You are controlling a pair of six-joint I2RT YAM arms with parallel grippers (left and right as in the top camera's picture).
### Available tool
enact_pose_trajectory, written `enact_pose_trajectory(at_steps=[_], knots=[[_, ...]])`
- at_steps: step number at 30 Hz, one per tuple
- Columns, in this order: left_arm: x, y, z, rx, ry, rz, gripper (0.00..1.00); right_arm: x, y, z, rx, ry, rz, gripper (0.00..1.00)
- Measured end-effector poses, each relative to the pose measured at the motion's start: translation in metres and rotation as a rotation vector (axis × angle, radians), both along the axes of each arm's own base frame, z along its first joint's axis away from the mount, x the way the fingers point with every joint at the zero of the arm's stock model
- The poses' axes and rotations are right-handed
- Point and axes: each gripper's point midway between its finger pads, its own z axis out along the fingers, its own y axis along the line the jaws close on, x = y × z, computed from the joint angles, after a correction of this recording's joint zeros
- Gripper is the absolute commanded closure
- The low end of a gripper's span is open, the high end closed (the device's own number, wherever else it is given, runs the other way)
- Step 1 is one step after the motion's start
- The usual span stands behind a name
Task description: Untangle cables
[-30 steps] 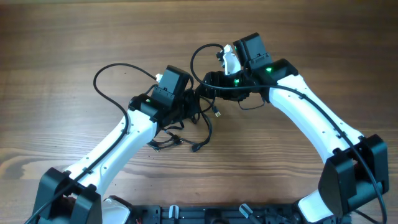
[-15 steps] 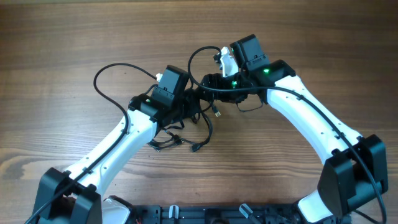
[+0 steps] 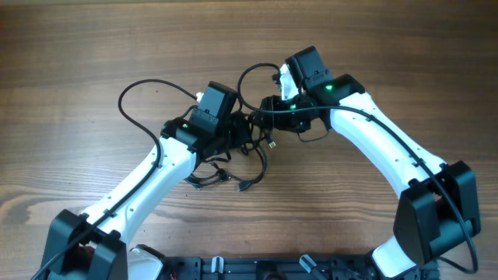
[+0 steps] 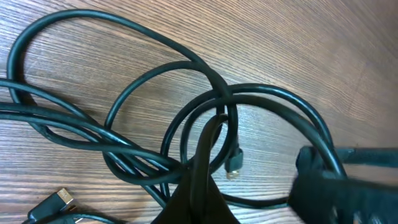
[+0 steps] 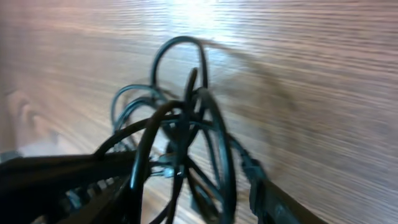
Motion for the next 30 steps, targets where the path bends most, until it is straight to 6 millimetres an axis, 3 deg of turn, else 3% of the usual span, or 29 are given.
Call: enact_pose_trajectory(at_steps=[4, 7, 11, 13, 15, 18, 22, 25, 30], knots=[[-0.004, -0.012, 0.017, -0.063, -0.038, -0.074, 0.96, 0.008, -0.012, -0.011, -0.08, -0.016, -0.045, 0.69], [-0.011, -0.016, 0.056, -0.136, -0.12, -0.112, 0.96, 0.01, -0.014, -0.027, -0.109, 0.007, -0.053, 0.76], [-0.023, -0.01, 0.091, -0.176, -0.198, -0.126, 0.96, 0.014, -0.011, -0.036, -0.108, 0.022, -0.068, 0.89], [-0.024, 0.002, 0.105, -0.188, -0.229, -0.104, 0.96, 0.015, -0.01, -0.036, -0.104, 0.021, -0.075, 0.96], [-0.022, 0.029, 0.12, -0.194, -0.261, -0.031, 0.96, 0.015, -0.009, -0.036, -0.102, 0.022, -0.082, 0.96], [-0.016, 0.086, 0.14, -0.171, -0.328, 0.14, 0.96, 0.015, -0.01, -0.036, -0.107, 0.022, -0.086, 0.96], [-0.031, 0.163, 0.12, -0.044, -0.235, 0.375, 0.96, 0.015, -0.015, -0.039, -0.134, 0.025, -0.093, 0.95], [-0.043, 0.202, 0.094, 0.052, -0.122, 0.466, 0.96, 0.014, -0.019, -0.041, -0.144, 0.034, -0.1, 0.96], [-0.04, 0.229, 0.048, 0.123, 0.061, 0.486, 0.96, 0.018, -0.027, -0.036, -0.083, 0.046, -0.06, 0.96]])
